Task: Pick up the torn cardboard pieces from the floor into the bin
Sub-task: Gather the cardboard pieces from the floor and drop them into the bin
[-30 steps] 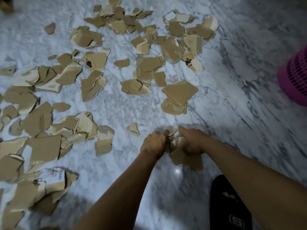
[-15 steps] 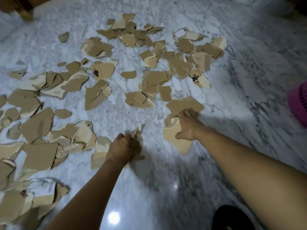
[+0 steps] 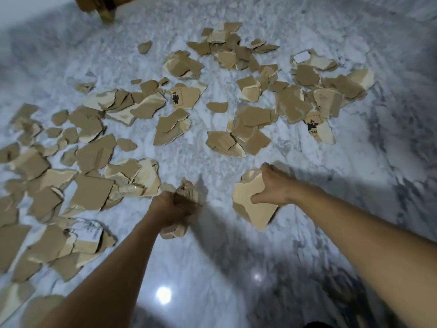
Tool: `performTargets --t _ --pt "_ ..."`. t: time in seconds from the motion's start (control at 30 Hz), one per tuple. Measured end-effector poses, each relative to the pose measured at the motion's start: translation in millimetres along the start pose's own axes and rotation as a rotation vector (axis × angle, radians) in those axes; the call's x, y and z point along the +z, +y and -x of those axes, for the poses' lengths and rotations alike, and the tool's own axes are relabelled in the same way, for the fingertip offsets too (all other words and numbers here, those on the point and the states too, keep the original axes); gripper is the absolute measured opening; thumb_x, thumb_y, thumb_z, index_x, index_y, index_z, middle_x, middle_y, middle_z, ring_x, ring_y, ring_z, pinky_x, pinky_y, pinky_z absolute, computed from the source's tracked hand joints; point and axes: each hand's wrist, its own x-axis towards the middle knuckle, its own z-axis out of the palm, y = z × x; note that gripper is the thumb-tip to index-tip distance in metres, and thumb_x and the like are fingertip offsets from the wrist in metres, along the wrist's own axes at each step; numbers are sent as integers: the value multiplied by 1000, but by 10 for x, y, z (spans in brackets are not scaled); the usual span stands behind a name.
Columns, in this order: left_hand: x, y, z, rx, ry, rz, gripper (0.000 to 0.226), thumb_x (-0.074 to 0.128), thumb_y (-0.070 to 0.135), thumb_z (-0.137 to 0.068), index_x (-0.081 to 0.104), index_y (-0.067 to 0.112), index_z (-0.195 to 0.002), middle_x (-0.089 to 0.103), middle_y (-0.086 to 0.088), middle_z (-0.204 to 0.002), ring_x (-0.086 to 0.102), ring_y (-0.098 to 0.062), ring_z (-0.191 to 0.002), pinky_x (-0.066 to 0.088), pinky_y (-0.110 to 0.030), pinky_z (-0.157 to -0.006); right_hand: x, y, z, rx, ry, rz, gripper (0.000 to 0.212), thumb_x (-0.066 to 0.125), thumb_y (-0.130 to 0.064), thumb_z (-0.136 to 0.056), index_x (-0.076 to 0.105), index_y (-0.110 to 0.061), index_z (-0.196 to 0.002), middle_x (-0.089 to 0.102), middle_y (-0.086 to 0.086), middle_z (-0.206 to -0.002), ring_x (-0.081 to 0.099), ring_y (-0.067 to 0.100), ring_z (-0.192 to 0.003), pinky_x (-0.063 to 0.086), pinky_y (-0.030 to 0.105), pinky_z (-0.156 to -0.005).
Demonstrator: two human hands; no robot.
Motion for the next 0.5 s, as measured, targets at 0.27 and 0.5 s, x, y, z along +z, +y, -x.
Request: performTargets --t 0.27,0.5 --pt "10 -266 50 -128 214 -41 88 69 69 -59 59 9 -124 46 -20 -132 48 -42 -121 41 -45 -105 42 149 -378 126 -198 256 100 73 -67 -74 23 -8 -138 25 10 -127 31 37 -128 39 46 -105" --pt "204 -218 44 -101 269 -23 47 65 37 -87 54 12 -125 64 -22 -117 58 -42 -108 40 -37 -77 213 307 -295 160 -59 114 109 89 -66 -50 23 -18 -123 40 10 -134 45 35 -122 44 49 -95"
